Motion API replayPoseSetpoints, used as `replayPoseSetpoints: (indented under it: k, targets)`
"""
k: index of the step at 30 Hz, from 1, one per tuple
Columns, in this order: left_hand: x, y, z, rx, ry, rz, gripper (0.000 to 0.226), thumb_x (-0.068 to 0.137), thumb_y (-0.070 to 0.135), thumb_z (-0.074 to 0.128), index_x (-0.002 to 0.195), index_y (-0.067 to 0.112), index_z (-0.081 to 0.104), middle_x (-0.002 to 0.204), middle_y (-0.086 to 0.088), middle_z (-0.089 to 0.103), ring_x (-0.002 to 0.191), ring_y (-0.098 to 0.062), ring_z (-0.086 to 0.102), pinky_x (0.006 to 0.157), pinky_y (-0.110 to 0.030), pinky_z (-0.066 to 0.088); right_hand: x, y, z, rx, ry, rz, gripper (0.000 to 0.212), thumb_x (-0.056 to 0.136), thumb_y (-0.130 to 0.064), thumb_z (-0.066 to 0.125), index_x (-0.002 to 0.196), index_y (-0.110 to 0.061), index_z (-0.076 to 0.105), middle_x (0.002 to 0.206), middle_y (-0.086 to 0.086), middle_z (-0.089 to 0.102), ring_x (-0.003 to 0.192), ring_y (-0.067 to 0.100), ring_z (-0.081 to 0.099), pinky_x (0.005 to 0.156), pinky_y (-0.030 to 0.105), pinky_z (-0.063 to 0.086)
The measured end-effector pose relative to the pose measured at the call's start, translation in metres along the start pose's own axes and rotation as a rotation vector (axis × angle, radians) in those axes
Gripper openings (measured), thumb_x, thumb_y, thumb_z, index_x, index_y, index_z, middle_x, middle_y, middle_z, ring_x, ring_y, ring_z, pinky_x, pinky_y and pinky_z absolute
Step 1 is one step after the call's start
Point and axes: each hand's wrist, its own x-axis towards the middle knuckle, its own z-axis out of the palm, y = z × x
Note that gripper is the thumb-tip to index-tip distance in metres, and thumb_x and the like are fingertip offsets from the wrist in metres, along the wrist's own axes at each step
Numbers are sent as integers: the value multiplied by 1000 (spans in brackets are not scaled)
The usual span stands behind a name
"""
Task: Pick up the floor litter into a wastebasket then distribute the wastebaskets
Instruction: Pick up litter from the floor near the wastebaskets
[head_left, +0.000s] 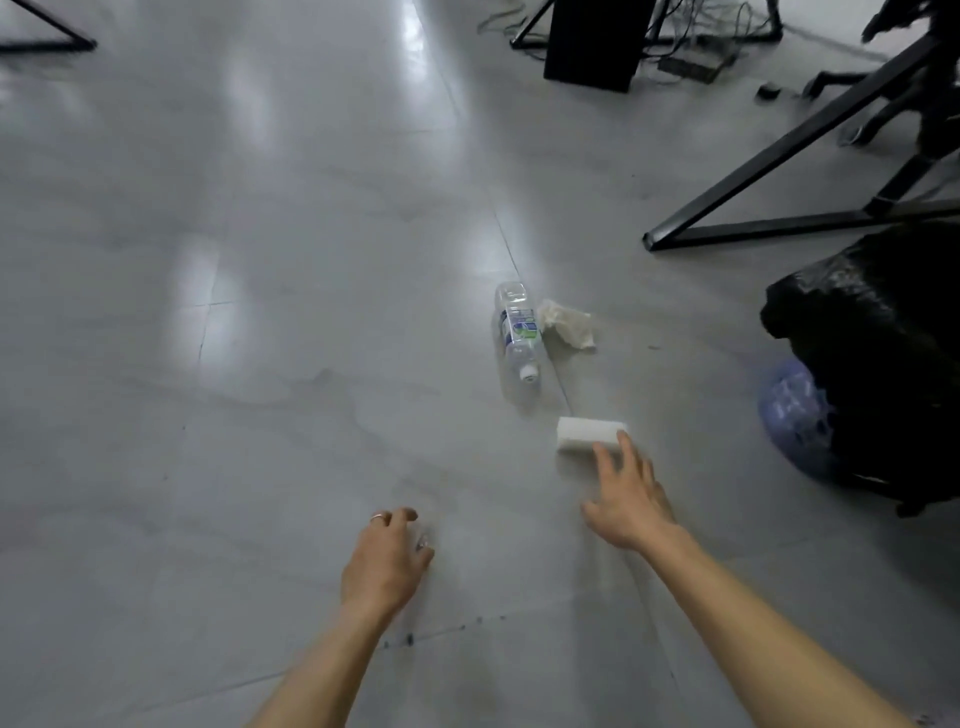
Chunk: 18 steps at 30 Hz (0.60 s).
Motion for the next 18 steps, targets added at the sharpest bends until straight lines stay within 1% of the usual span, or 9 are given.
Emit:
replayPoseSetpoints:
  k: [2, 5, 7, 9, 11, 12, 13, 15, 18]
  targets:
    - [6, -2, 6, -16, 38, 49, 35, 94, 40, 56, 127, 29, 55, 129, 4, 50, 115, -19, 55, 80, -34, 51, 19, -4, -3, -29, 37, -10, 86, 90, -35, 57, 158, -27, 6, 165, 7, -18, 151, 34, 6, 120, 44, 18]
    - [13, -4, 13, 14, 113, 125, 19, 96, 37, 55, 104, 25, 67, 116, 6, 59, 106, -19, 58, 69, -30, 46, 46, -6, -6, -78, 23, -5, 92, 90, -33, 56, 159, -30, -4, 165, 2, -23, 154, 27, -7, 123, 49, 8]
    - [16, -4, 16, 57, 142, 164, 19, 97, 34, 54, 99, 22, 69, 112, 6, 61, 104, -20, 59, 65, -29, 40, 56, -4, -2, -146, -33, 14, 95, 90, -34, 55, 159, -28, -10, 167, 0, -17, 154, 24, -9, 122, 52, 6]
    - [22, -6, 18, 93, 145, 181, 19, 98, 30, 53, 96, 19, 68, 109, 2, 62, 102, -23, 59, 63, -29, 37, 58, -4, 9, -248, -39, 7, 93, 89, -39, 55, 160, -24, -3, 167, 2, 10, 153, 26, 9, 119, 52, 15]
    - [24, -3, 18, 137, 135, 190, 19, 100, 28, 50, 95, 15, 64, 106, -3, 61, 97, -27, 59, 62, -31, 35, 48, -3, 24, -305, -6, -16, 77, 92, -43, 51, 157, -25, 15, 154, 6, 36, 141, 30, 32, 112, 47, 28]
    - [25, -1, 17, 165, 124, 190, 19, 101, 27, 48, 96, 14, 61, 105, -4, 60, 96, -29, 60, 61, -32, 35, 40, -3, 35, -266, 20, -16, 65, 96, -42, 46, 155, -26, 23, 148, 7, 42, 135, 31, 37, 107, 45, 34]
    - [26, 1, 16, 199, 107, 189, 18, 101, 26, 47, 98, 14, 59, 106, -5, 60, 96, -30, 60, 61, -32, 36, 28, -3, 47, -216, 38, -8, 57, 99, -40, 43, 153, -28, 28, 145, 8, 44, 131, 31, 39, 103, 43, 39]
    - [25, 9, 11, 293, 43, 198, 13, 101, 19, 44, 100, 14, 56, 107, -7, 59, 95, -31, 60, 63, -34, 40, -1, -1, 70, -135, 58, 24, 54, 102, -36, 40, 154, -30, 27, 147, 8, 38, 128, 32, 38, 100, 44, 41]
    - [21, 24, 2, 455, -148, 189, 18, 95, 11, 44, 104, 14, 60, 109, -10, 63, 100, -34, 62, 73, -37, 47, -36, 3, 87, -127, -53, 77, 69, 98, -23, 41, 158, -29, 9, 160, 9, 15, 135, 34, 29, 108, 47, 33]
